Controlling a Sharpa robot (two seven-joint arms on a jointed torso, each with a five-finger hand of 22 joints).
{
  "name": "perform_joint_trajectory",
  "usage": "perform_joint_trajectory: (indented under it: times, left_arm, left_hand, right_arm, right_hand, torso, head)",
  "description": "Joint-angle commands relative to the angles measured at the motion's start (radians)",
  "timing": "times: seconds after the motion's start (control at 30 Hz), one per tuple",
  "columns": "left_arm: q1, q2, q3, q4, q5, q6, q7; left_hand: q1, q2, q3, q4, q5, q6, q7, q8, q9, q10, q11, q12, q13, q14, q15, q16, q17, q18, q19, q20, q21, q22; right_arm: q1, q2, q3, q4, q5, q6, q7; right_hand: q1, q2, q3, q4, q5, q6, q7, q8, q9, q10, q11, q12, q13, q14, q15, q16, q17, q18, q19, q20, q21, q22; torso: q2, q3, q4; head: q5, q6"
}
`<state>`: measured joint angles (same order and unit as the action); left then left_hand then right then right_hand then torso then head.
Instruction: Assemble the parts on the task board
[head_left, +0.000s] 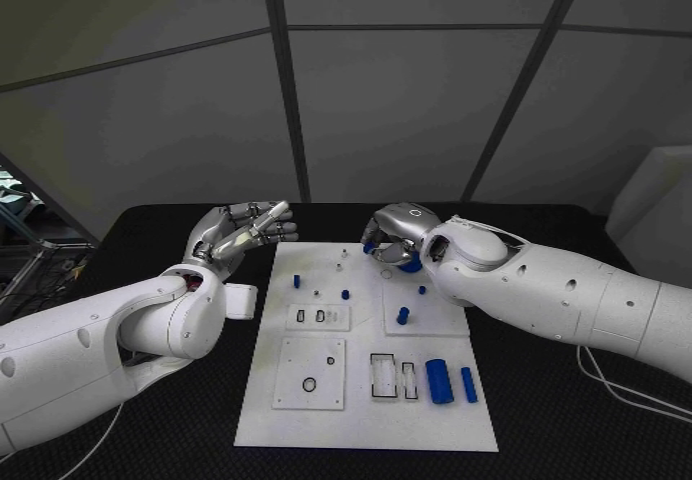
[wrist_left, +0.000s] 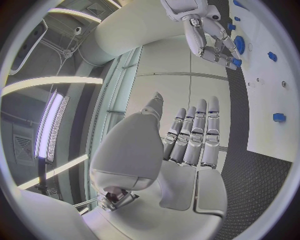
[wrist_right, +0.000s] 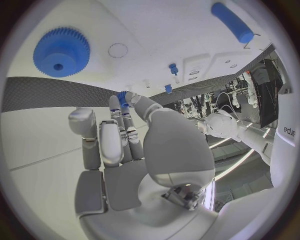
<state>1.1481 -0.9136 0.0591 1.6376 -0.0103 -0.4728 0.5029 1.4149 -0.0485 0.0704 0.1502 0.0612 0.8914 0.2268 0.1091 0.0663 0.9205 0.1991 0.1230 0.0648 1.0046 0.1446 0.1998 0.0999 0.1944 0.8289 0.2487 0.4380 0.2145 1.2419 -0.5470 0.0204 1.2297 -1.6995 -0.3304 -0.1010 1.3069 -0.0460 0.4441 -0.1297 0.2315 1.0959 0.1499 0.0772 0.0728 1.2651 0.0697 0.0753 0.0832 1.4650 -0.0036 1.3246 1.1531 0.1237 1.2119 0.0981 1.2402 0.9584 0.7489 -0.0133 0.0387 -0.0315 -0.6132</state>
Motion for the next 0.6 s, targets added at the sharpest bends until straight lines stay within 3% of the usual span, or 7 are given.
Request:
perform_joint_trajectory:
  times: [0.03,0.27,0.6]
  left_arm:
    - [0.001,0.002,0.001,0.000,-0.005,0.015,0.001]
    - [0.002,0.006,0.001,-0.001,-0.005,0.016,-0.001]
    - [0.002,0.006,0.001,-0.001,-0.005,0.016,-0.003]
  left_hand:
    - [-0.005,0.006,0.000,-0.005,-0.004,-0.006,0.026,-0.005,-0.001,-0.007,0.003,-0.002,-0.002,0.000,0.005,-0.004,0.001,-0.016,-0.001,0.002,0.006,0.001]
    - [-0.006,0.006,-0.001,-0.005,-0.004,-0.006,0.026,-0.005,-0.001,-0.007,0.003,-0.003,-0.001,0.000,0.005,-0.004,0.001,-0.016,-0.001,0.002,0.005,0.001]
    - [-0.006,0.006,-0.001,-0.005,-0.004,-0.006,0.026,-0.005,-0.001,-0.007,0.003,-0.003,-0.001,0.000,0.005,-0.004,0.001,-0.016,-0.001,0.002,0.005,0.001]
  right_arm:
    - [0.003,0.026,0.001,-0.032,0.008,-0.034,0.008]
    - [0.005,0.084,0.001,-0.100,0.017,-0.015,0.025]
    - [0.006,0.130,0.001,-0.153,0.012,0.020,0.034]
  right_hand:
    - [-0.003,-0.010,0.007,0.000,-0.006,0.004,0.002,0.001,0.001,0.004,0.004,-0.004,0.001,0.044,-0.004,0.006,0.004,-0.007,0.008,0.000,0.006,0.002]
    - [-0.007,-0.012,0.010,0.004,-0.007,0.002,0.003,-0.002,0.001,0.001,0.006,-0.007,0.000,0.044,-0.003,0.009,0.006,-0.007,0.008,0.001,0.008,0.005]
    - [-0.010,-0.013,0.011,0.008,-0.008,0.001,0.003,-0.003,0.000,0.000,0.006,-0.008,0.000,0.044,-0.003,0.012,0.011,-0.008,0.008,0.002,0.010,0.008]
  torso:
    - [0.002,-0.0002,0.0006]
    - [0.003,-0.0012,0.0024]
    - [0.003,-0.0006,0.0001]
  head:
    - [0.001,0.003]
    - [0.005,-0.001]
    - [0.011,-0.006]
